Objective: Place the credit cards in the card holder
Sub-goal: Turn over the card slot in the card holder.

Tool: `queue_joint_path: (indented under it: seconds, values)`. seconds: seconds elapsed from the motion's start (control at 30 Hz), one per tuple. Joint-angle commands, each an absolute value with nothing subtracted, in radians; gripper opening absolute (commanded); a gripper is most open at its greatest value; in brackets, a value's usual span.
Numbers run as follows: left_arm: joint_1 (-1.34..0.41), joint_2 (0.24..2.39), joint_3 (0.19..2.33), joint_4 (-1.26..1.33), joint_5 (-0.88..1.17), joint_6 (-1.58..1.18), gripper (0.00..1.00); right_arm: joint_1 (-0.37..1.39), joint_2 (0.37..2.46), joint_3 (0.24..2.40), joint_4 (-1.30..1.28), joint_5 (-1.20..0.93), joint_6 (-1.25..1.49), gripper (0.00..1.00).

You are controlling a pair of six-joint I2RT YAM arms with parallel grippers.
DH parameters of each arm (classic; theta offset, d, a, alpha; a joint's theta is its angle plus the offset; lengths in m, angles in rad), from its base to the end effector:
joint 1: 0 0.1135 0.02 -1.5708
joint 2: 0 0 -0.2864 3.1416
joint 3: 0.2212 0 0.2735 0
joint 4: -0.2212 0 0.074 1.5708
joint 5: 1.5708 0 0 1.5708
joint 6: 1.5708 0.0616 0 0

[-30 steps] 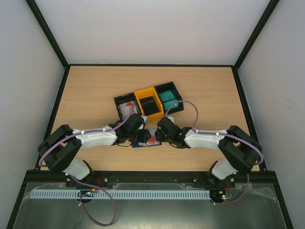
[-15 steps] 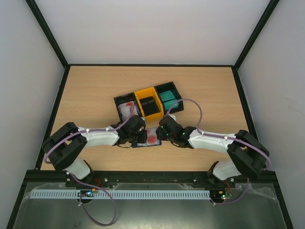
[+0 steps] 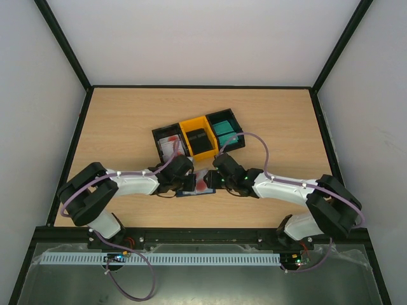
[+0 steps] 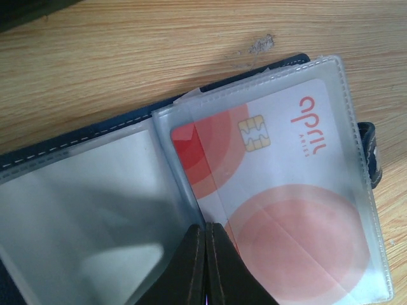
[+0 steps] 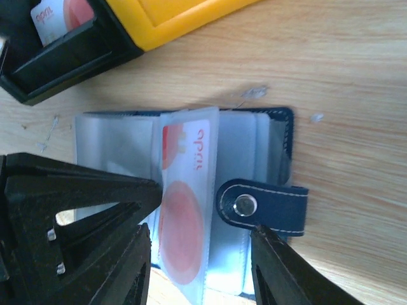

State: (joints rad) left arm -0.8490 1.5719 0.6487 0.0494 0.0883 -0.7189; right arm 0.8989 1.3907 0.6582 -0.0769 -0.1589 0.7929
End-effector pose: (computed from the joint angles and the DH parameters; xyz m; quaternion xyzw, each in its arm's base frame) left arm 0.2047 -0.2408 0.1195 0.0761 0.9360 -0.2703 0.2123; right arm 0.1793 0.2410 0.1638 -0.0785 0.9226 0.3261 0.1904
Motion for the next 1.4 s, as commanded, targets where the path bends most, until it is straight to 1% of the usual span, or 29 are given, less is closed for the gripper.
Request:
queue_joint_path:
  seconds: [0.0,0.07,0.23,0.43,0.47,0.6,0.67,0.87,1.0,1.2,1.37]
  values:
    - [-0.854,1.594,0.622,0.024,0.066,-0.723,0.02,0.904,1.424,0.665,-0.054,-0.230,0.781,0.41]
    - [-0.853,1.593,0.621,0.023,0.065,-0.723,0.03,0.904,1.441,0.665,-0.045,-0.248,0.782,0.39]
    - [-0.854,1.597,0.620,0.023,0.064,-0.724,0.02,0.904,1.480,0.670,-0.040,-0.260,0.785,0.38]
    - [-0.853,1.574,0.621,0.017,0.057,-0.728,0.03,0.904,1.485,0.650,0.057,-0.355,0.784,0.38]
    - [-0.856,1.553,0.622,0.013,0.045,-0.728,0.05,0.904,1.486,0.650,0.070,-0.364,0.785,0.38]
    - [-0.865,1.431,0.614,0.002,-0.006,-0.725,0.19,0.904,1.514,0.659,0.109,-0.403,0.784,0.38]
    - [-0.866,1.392,0.625,-0.033,-0.039,-0.731,0.21,0.905,1.532,0.664,0.131,-0.425,0.783,0.39]
    - [-0.866,1.268,0.618,-0.101,-0.160,-0.772,0.23,0.906,1.570,0.711,0.170,-0.466,0.771,0.40]
    - [-0.864,1.219,0.620,-0.148,-0.220,-0.789,0.25,0.917,1.613,0.777,0.147,-0.476,0.748,0.44]
    - [-0.861,1.152,0.625,-0.201,-0.277,-0.806,0.30,0.942,1.690,0.839,0.112,-0.477,0.720,0.53]
    - [-0.843,1.098,0.607,-0.212,-0.281,-0.829,0.33,0.968,1.765,0.872,0.118,-0.485,0.720,0.55]
